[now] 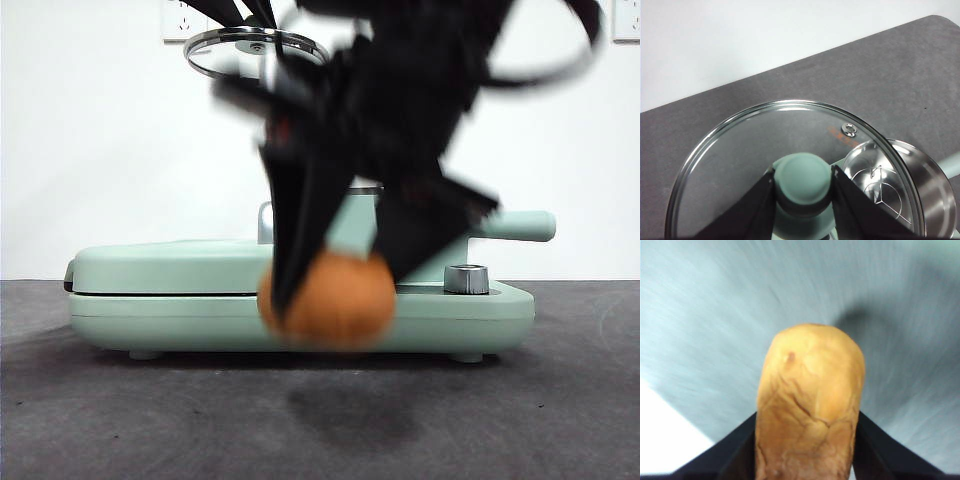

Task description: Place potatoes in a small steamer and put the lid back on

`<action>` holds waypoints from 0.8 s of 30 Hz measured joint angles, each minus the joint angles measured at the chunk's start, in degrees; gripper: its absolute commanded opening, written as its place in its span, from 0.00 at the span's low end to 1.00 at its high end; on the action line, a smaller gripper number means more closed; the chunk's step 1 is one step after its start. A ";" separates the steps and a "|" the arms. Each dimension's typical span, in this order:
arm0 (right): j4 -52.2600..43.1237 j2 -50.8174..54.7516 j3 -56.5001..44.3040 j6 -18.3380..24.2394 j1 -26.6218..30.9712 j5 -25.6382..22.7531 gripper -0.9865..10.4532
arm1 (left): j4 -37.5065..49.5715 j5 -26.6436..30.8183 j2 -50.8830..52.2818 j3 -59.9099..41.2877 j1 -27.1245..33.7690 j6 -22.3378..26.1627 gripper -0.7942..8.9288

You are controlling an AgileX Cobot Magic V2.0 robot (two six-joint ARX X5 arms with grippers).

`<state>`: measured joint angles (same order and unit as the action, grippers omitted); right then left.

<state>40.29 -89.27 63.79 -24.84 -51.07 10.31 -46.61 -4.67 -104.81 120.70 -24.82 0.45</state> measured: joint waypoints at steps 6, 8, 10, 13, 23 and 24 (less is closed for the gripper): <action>11.30 -0.33 16.28 6.86 7.93 -0.02 0.20 | -0.02 0.00 0.00 0.00 0.00 0.02 0.10; 13.18 -1.33 21.62 8.81 11.41 -0.02 0.20 | -0.02 0.00 0.00 0.00 0.00 0.02 0.10; 14.84 -3.26 26.93 10.60 14.75 -0.04 0.20 | -0.02 0.00 0.00 0.00 0.00 0.02 0.10; 16.52 -7.43 34.18 13.00 19.23 -0.07 0.20 | -0.04 0.00 0.00 0.00 0.00 0.02 0.10; 17.73 -21.57 45.90 17.40 26.77 0.42 0.20 | -0.35 0.00 0.00 0.00 0.00 0.02 0.10; 17.84 -22.60 45.90 17.57 27.17 0.55 0.20 | -0.35 0.00 0.00 0.00 0.00 0.02 0.10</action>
<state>58.13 -111.87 109.69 -7.27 -23.90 10.85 -46.96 -4.67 -104.81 120.70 -24.82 0.47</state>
